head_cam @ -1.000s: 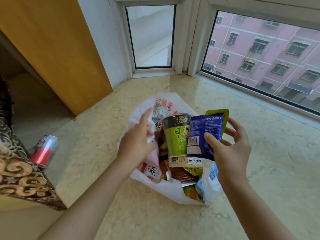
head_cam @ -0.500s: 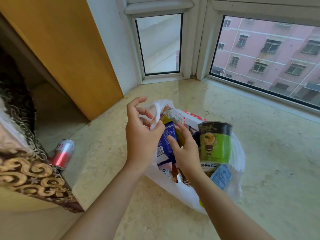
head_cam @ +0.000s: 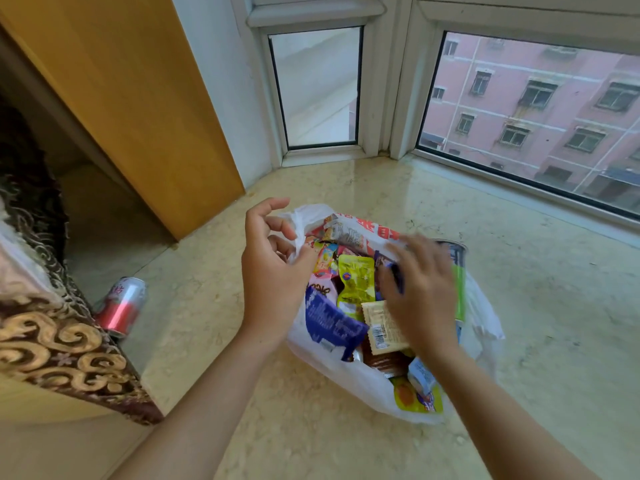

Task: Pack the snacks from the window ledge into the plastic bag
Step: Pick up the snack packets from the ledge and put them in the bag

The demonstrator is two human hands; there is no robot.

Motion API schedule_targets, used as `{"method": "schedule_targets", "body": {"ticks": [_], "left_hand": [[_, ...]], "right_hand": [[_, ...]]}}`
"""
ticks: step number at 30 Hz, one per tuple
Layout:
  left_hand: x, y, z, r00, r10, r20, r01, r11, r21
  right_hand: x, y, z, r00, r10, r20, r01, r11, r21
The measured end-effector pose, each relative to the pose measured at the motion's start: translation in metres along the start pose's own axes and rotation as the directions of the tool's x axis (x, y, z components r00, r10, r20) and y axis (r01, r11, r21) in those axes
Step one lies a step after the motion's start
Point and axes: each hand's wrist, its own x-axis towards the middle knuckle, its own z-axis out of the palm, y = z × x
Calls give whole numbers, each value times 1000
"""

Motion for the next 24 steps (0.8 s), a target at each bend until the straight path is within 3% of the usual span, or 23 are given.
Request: {"method": "schedule_targets", "body": {"ticks": [1,2,4,5,6,10,13,14,18,24], "left_hand": [[1,-1,1,1000,-4,-2,4,1000,-2],[2,-1,2,1000,-10,-7,10,1000,-12],[3,0,6,999,-32,-15,31,999,-43],[2,1,8,999,-46,-16,45,997,-59],[2,2,10,998,-60,-14,58,995,-75],[1,1,16,994,-106,-9,105,988,-112],[1,-3,20,983,-182,18,183,982,-44],[0,-5,21,974,-226,32,226,974,-10],[-2,-11,23,912,-405,62,408,912,-35],[-5,13,31,952,-281,121,289,955,-61]], "right_hand": [[7,10,-5,992,128,13,-126,989,-74],[12,19,-9,951,288,111,-273,953,-131],[16,28,-12,809,490,326,-441,871,-216],[14,27,-12,787,483,382,-418,875,-246],[12,25,-9,813,432,391,-353,899,-259],[-1,13,-1,968,77,241,-34,984,-176],[-13,10,0,961,-240,138,245,969,-26],[-17,11,-1,952,-274,139,272,962,31],[-27,16,-5,971,-22,239,4,997,72],[-24,8,9,930,-107,353,118,993,-11]]}}
